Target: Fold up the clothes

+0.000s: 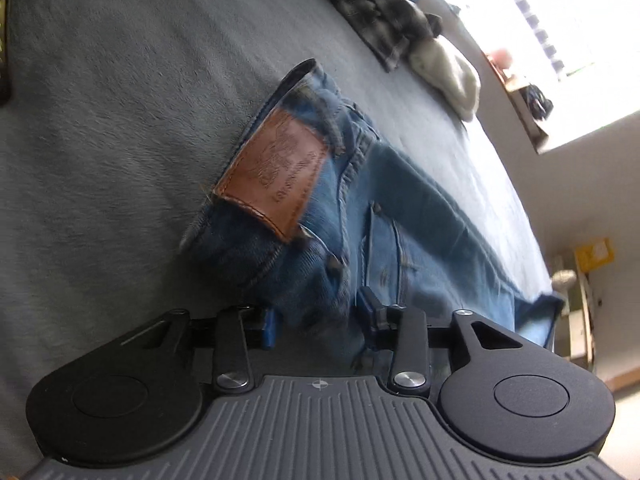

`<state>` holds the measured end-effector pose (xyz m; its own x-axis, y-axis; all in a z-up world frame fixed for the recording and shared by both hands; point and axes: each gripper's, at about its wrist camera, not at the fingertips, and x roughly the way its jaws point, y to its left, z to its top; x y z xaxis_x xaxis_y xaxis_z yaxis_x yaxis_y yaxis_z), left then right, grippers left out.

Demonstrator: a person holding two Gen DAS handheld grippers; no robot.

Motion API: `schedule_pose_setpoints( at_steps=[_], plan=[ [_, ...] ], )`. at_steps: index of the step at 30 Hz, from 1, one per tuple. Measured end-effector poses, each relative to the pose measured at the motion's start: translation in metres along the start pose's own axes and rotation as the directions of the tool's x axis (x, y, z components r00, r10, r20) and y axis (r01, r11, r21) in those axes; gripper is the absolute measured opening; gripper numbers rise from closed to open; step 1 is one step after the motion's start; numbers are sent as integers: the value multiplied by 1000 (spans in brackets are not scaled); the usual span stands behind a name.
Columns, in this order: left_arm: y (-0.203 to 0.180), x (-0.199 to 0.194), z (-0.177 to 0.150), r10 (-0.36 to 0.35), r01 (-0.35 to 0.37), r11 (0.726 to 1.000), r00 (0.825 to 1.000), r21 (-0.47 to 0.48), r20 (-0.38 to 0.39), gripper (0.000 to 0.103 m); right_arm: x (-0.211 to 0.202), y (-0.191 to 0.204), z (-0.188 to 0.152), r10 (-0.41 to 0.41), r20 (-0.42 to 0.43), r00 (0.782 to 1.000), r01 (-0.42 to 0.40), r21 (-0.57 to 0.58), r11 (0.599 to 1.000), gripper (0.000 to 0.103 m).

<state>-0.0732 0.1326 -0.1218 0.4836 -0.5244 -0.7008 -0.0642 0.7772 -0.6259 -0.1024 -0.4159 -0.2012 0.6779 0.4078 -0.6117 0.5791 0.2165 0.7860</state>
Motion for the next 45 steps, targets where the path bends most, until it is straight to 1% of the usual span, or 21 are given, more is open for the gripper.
schedule_pose_setpoints(
  at_steps=[2, 4, 7, 9, 11, 14, 16, 19, 22, 24, 27, 30, 33, 35, 36, 37, 39, 40, 41, 43, 45],
  plan=[
    [0, -16, -3, -3, 3, 998, 1000, 63, 8, 43, -13, 15, -7, -87, -2, 996, 86, -139, 986, 39],
    [-4, -33, -3, -15, 10, 991, 999, 134, 37, 44, -24, 37, -16, -164, 5, 986, 158, -287, 945, 39],
    [-10, -49, 7, -16, -11, 975, 993, 223, 121, 49, -14, 70, -34, -187, 12, 982, 169, -492, 854, 40],
    [-14, -50, 15, 1, -49, 966, 983, 255, 185, 49, 0, 93, -50, -192, 14, 981, 160, -613, 773, 40],
    [-16, -44, 24, 16, -74, 963, 976, 260, 219, 49, 13, 115, -65, -197, 17, 980, 148, -722, 676, 41],
    [-19, -32, 31, 58, -135, 952, 961, 276, 270, 49, 33, 149, -89, -204, 22, 979, 124, -855, 504, 46],
    [-20, -24, 33, 74, -156, 942, 960, 298, 269, 49, 47, 172, -104, -208, 27, 978, 105, -921, 375, 52],
    [-21, -12, 33, 89, -173, 927, 963, 332, 254, 49, 67, 205, -127, -212, 34, 977, 71, -983, 168, 55],
    [-14, -7, 36, 64, -146, 933, 967, 330, 246, 49, 88, 239, -150, -215, 41, 976, 32, -999, -44, 62],
    [-8, -4, 38, 46, -120, 942, 972, 314, 232, 49, 120, 250, -157, -251, 16, 968, -10, -995, -100, 62],
    [0, 0, 41, 30, -95, 950, 976, 296, 217, 49, 163, 262, -161, -343, -53, 938, -100, -988, -120, 62],
    [6, 1, 43, 15, -78, 953, 977, 293, 213, 44, 200, 267, -162, -410, -84, 908, -136, -986, -100, 62],
    [5, 1, 42, -10, -57, 947, 978, 318, 207, 35, 220, 260, -157, -491, -77, 868, -140, -986, -92, 60],
    [2, 2, 40, -13, -63, 937, 976, 342, 216, 34, 223, 253, -159, -533, -52, 845, -126, -987, -103, 52],
    [1, 2, 39, -11, -70, 933, 974, 353, 224, 34, 221, 251, -159, -534, -48, 844, -112, -990, -87, 42],
    [0, 2, 38, -13, -73, 932, 973, 356, 232, 34, 217, 251, -158, -525, -43, 850, -81, -995, -51, 30],
    [0, 0, 36, -20, -70, 934, 969, 351, 246, 33, 205, 250, -155, -502, -36, 864, -23, -999, 31, 14],
    [-1, -1, 35, -24, -68, 934, 967, 350, 253, 33, 197, 251, -156, -478, -26, 878, -4, -999, 46, 9],
    [-3, -2, 35, -29, -66, 935, 965, 348, 259, 33, 188, 251, -159, -449, -7, 894, 10, -999, 35, 7],
    [-7, -6, 35, -45, -56, 934, 961, 353, 273, 32, 170, 256, -169, -388, 40, 921, 39, -999, -11, 5],
    [-12, -9, 38, -68, -38, 934, 957, 356, 282, 30, 154, 261, -177, -334, 86, 939, 66, -995, -73, 5]
  ],
)
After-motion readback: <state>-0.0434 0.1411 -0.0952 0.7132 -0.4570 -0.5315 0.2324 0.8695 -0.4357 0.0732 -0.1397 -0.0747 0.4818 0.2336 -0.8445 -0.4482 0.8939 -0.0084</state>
